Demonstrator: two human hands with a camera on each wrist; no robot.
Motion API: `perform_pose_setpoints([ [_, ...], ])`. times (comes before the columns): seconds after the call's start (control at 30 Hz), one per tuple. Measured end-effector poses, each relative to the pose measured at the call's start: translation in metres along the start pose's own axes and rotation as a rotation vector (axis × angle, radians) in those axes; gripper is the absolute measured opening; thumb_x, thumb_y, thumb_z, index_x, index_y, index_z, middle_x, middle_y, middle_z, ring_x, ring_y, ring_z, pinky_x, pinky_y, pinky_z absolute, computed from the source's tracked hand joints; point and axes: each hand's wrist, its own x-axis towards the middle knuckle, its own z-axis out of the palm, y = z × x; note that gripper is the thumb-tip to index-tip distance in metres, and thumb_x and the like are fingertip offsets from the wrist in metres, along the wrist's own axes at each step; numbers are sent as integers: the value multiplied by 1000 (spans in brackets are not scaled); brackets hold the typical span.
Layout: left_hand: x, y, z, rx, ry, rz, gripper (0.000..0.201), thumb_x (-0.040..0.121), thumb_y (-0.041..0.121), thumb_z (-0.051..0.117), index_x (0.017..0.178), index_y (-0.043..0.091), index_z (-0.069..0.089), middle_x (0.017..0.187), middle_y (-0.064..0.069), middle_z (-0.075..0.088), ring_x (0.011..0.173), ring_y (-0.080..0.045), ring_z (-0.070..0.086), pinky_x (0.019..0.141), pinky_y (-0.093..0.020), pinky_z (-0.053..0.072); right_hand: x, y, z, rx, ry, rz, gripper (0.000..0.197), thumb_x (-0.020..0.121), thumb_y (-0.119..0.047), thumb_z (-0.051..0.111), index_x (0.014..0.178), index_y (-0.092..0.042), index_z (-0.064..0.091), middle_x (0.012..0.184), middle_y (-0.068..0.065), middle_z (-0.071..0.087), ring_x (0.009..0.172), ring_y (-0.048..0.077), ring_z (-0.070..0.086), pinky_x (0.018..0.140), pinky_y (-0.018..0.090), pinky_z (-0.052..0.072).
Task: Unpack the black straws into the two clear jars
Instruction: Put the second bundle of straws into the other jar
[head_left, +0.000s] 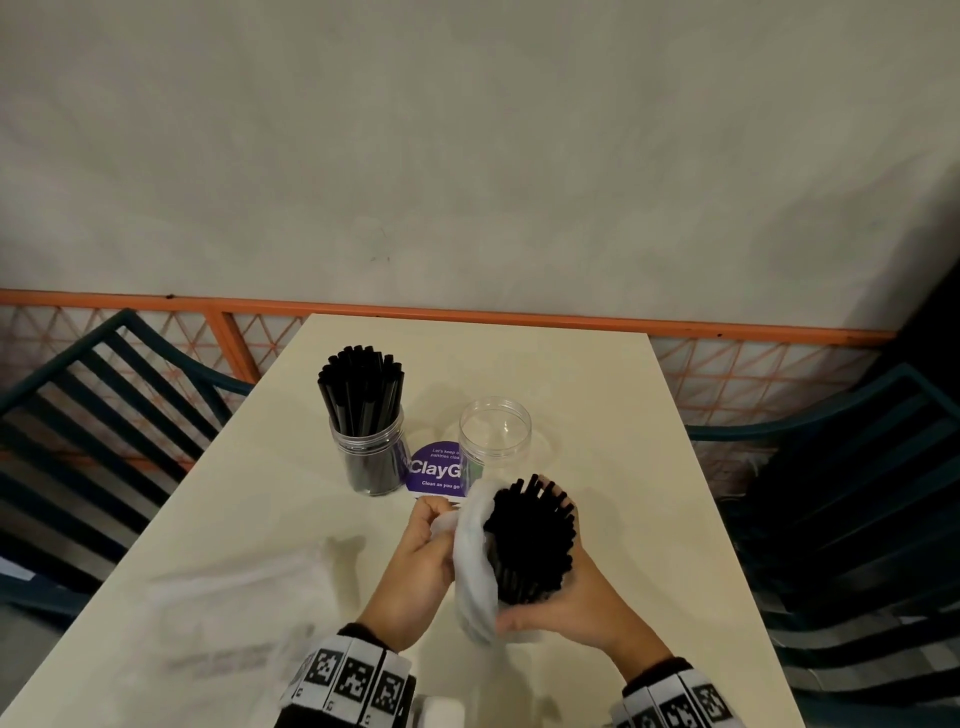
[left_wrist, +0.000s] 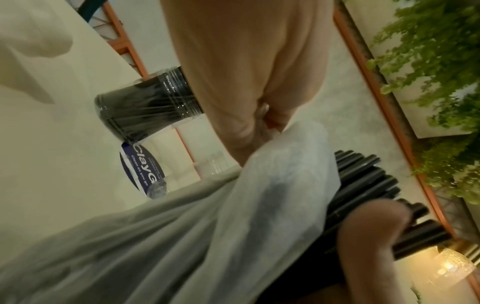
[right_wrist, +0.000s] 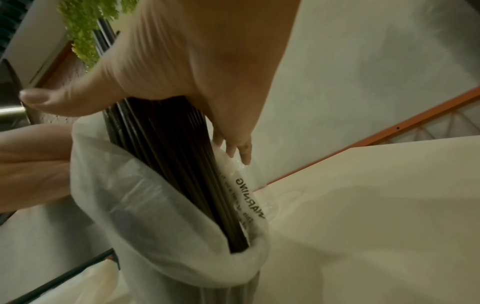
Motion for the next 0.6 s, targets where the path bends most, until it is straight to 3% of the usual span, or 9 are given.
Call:
perform_pose_setpoints([
  [0.1, 0, 4, 1, -83, -14, -29, 22, 89, 3, 44, 104, 17, 54, 84, -8, 71, 78, -19, 67, 67, -27, 55, 7, 2, 7, -40, 9, -24, 109, 42, -34, 92, 132, -28, 31, 125, -13, 55, 117, -2, 51, 95, 13, 42],
  [0.17, 0, 3, 3, -75, 21, -66, 27, 92, 2, 38, 108, 10, 58, 89, -9, 72, 87, -22, 67, 73, -30, 56, 10, 4, 10, -63, 20, -44, 103, 44, -33, 93, 130, -30, 35, 125, -11, 56, 119, 3, 52, 98, 20, 43],
  [0.27, 0, -1, 0, -92, 101, -160, 30, 94, 2, 32, 110, -7, 56, 92, -19, 65, 102, -35, 59, 86, -38, 45, 12, 6, 14, -81, 31, -71, 92, 52, -33, 90, 127, -27, 39, 124, -11, 55, 118, 1, 51, 94, 13, 42],
  [0.33, -2, 6, -3, -166, 81, -180, 38, 90, 15, 32, 96, -2, 66, 83, -16, 70, 89, -29, 64, 80, -37, 48, 14, 7, 14, -82, 47, -76, 86, 56, -32, 88, 126, -25, 40, 124, -10, 54, 117, -3, 50, 91, 9, 41],
  [0.37, -2, 10, -4, -202, 50, -175, 42, 89, 25, 34, 94, 1, 69, 87, -15, 72, 88, -26, 66, 80, -37, 49, 15, 7, 14, -78, 58, -78, 84, 56, -32, 88, 126, -24, 40, 124, -10, 54, 116, -3, 50, 91, 8, 41],
  [0.43, -2, 14, -7, -62, 28, -116, 49, 87, 48, 42, 106, 10, 66, 108, -14, 69, 103, -24, 64, 93, -42, 47, 16, 8, 13, -82, 70, -92, 82, 58, -32, 86, 126, -23, 42, 123, -8, 54, 116, -2, 51, 91, 9, 41],
  [0.5, 1, 9, -11, 204, 61, -47, 53, 72, 63, 55, 105, 22, 64, 116, -12, 62, 112, -25, 58, 100, -46, 43, 18, 9, 13, -96, 73, -111, 80, 57, -31, 85, 124, -21, 43, 122, -6, 54, 116, -1, 51, 91, 9, 40],
  [0.6, 1, 5, -15, 240, 128, 26, 33, 84, 52, 50, 101, 26, 62, 109, -12, 64, 110, -27, 58, 100, -49, 44, 19, 10, 13, -95, 73, -102, 78, 56, -34, 83, 122, -27, 42, 121, -8, 53, 113, -4, 50, 87, 6, 40],
])
